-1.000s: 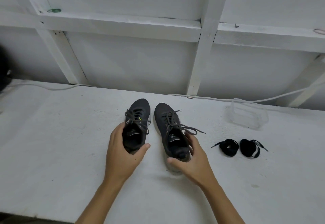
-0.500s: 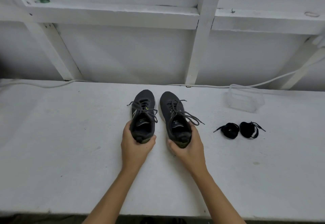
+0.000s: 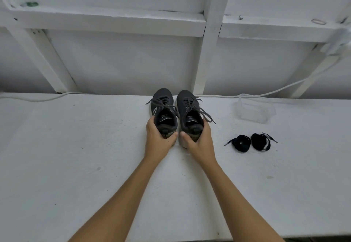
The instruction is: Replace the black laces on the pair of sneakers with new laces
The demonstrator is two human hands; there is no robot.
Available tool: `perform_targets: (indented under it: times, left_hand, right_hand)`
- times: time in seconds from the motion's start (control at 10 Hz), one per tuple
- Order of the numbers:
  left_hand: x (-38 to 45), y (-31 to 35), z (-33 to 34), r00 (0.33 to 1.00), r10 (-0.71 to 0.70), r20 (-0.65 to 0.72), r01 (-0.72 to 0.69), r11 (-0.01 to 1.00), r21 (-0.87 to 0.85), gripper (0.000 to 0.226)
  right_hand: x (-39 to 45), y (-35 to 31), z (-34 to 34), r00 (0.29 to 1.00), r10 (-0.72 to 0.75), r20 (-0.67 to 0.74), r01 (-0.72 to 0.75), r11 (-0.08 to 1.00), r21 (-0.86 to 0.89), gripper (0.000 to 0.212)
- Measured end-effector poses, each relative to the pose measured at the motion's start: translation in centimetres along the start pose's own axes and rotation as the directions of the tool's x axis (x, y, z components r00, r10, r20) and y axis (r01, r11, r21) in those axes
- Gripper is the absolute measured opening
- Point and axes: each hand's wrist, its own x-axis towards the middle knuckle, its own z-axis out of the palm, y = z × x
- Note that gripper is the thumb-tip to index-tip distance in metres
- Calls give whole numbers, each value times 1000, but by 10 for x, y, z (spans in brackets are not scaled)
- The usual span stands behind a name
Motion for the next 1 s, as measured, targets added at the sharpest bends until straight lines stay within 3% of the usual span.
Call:
perform_targets:
  times: [0.4, 0.6, 0.7, 0.9, 1.0]
  left_hand:
    - [3, -3, 2, 1000, 4, 23, -4, 1000, 1, 95]
    - [3, -4, 2, 999, 0, 50, -1, 1000, 26, 94]
    - [5, -3, -2, 996, -8, 88, 3, 999, 51, 92]
    - [-1, 12, -19, 986, 60, 157, -82, 987, 136, 75]
    - [-33, 12, -34, 995, 96, 24, -99, 972, 214, 63]
  right_hand:
    - [12, 3, 2, 1000, -25, -11, 24, 999, -34, 67]
    - [10, -4, -10, 999, -28, 39, 31, 997, -74, 52]
    - [9, -8, -15, 998, -21, 56, 26, 996, -91, 55]
    - [0, -21, -39, 992, 15, 123, 6, 986, -168, 53]
    - [-16, -26, -61, 995, 37, 98, -17, 980, -200, 48]
